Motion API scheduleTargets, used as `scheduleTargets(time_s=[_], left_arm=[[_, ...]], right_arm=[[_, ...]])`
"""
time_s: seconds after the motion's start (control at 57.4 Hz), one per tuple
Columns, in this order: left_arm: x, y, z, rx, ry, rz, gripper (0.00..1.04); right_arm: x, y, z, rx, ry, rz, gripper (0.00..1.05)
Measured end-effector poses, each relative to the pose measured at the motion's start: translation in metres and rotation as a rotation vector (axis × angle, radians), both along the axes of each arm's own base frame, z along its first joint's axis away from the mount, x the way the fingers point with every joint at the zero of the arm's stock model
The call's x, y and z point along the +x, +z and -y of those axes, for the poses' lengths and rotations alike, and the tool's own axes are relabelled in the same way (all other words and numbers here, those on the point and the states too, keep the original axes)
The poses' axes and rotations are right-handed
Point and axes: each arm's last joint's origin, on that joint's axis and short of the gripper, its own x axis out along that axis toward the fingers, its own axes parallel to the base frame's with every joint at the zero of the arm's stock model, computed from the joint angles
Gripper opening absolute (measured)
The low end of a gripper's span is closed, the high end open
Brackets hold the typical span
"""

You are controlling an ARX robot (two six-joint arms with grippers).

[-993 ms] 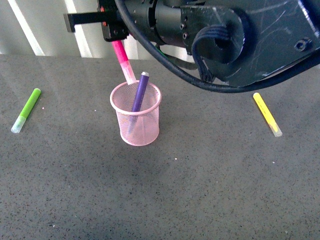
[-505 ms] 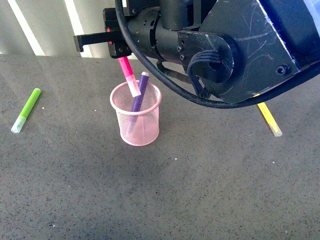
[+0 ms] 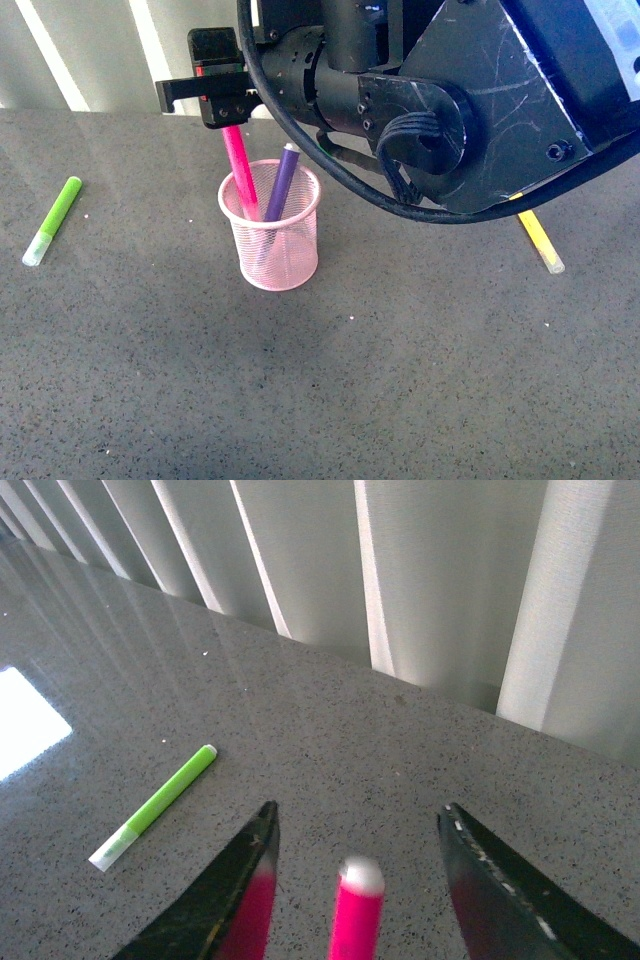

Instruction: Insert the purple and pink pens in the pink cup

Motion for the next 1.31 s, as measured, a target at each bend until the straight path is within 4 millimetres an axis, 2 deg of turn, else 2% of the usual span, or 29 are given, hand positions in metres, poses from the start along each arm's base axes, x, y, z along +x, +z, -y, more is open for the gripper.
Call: scheduleTargets(time_s=[0.192, 0.261, 0.435, 0.54, 0.575, 0.644, 0.784, 0.854, 0.975, 1.097, 1.167, 1.306], left_arm=[[0.000, 0.000, 0.000, 0.000, 0.000, 0.000, 0.98], [0.000, 0.000, 0.000, 0.000, 0.000, 0.000, 0.98], [0.000, 0.000, 0.000, 0.000, 0.000, 0.000, 0.98], [0.000, 0.000, 0.000, 0.000, 0.000, 0.000, 0.98], [0.000, 0.000, 0.000, 0.000, 0.000, 0.000, 0.98], [0.000, 0.000, 0.000, 0.000, 0.002, 0.000, 0.98], [0.000, 0.000, 0.000, 0.000, -0.002, 0.001, 0.98], [0.000, 0.000, 0.000, 0.000, -0.001, 0.000, 0.98], [0.000, 0.000, 0.000, 0.000, 0.003, 0.001, 0.98], [0.000, 0.000, 0.000, 0.000, -0.001, 0.001, 0.98], [0.000, 0.000, 0.000, 0.000, -0.001, 0.001, 0.98], [0.000, 0.000, 0.000, 0.000, -0.001, 0.001, 0.98]], right_arm=[[0.002, -0.001, 0.004, -0.007, -0.018, -0.032, 0.86], [0.003, 0.007, 0.008, -0.001, -0.052, -0.040, 1.00], [0.005, 0.048, 0.030, -0.005, -0.205, -0.046, 0.98], [0.004, 0.071, 0.066, -0.122, -0.444, -0.084, 0.98], [-0.002, 0.074, 0.085, -0.198, -0.535, -0.089, 0.98], [-0.007, 0.073, 0.099, -0.247, -0.586, -0.086, 0.98], [-0.008, 0.071, 0.106, -0.278, -0.597, -0.076, 0.97], [-0.017, 0.062, 0.112, -0.208, -0.675, 0.093, 0.85], [-0.053, 0.059, 0.139, -0.100, -0.680, 0.249, 0.63], [-0.082, 0.065, 0.169, -0.074, -0.713, 0.297, 0.44], [-0.098, 0.062, 0.185, -0.082, -0.733, 0.293, 0.32], [-0.127, 0.052, 0.200, -0.096, -0.710, 0.269, 0.09]])
